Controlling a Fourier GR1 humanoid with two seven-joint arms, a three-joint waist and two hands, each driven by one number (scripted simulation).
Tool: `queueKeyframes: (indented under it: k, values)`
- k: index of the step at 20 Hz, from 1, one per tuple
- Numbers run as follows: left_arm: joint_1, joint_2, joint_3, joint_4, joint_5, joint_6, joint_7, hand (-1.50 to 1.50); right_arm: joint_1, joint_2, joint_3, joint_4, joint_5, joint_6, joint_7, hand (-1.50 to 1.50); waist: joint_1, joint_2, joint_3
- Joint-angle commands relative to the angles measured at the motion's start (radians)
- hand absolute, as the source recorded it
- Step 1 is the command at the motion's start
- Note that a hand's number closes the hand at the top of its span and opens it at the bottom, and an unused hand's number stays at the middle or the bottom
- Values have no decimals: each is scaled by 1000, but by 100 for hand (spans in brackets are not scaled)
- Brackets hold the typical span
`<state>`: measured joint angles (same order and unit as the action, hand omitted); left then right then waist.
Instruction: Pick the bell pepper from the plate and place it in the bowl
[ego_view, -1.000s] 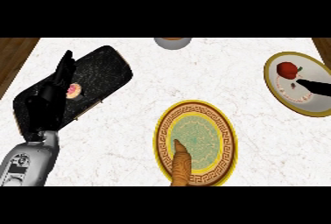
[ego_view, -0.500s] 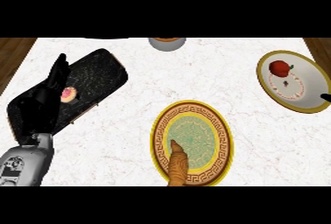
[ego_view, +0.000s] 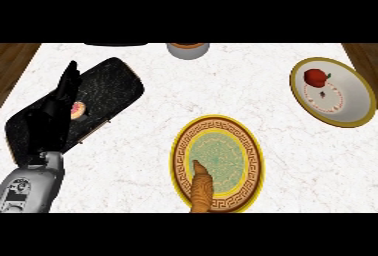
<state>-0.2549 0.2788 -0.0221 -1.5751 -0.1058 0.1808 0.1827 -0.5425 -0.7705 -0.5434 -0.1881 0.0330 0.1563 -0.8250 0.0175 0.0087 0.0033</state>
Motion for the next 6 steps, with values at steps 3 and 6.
queueKeyframes:
  k: [3,6]
  values:
    - [22,3,34,-11,13,-30,-14,0,64,-22,12,-1,-1,74,-73,-150,0,-1,0]
    - [62,2,39,-55,3,-50,1,0,121,46,24,-52,-25,46,-103,-150,-11,-7,-2]
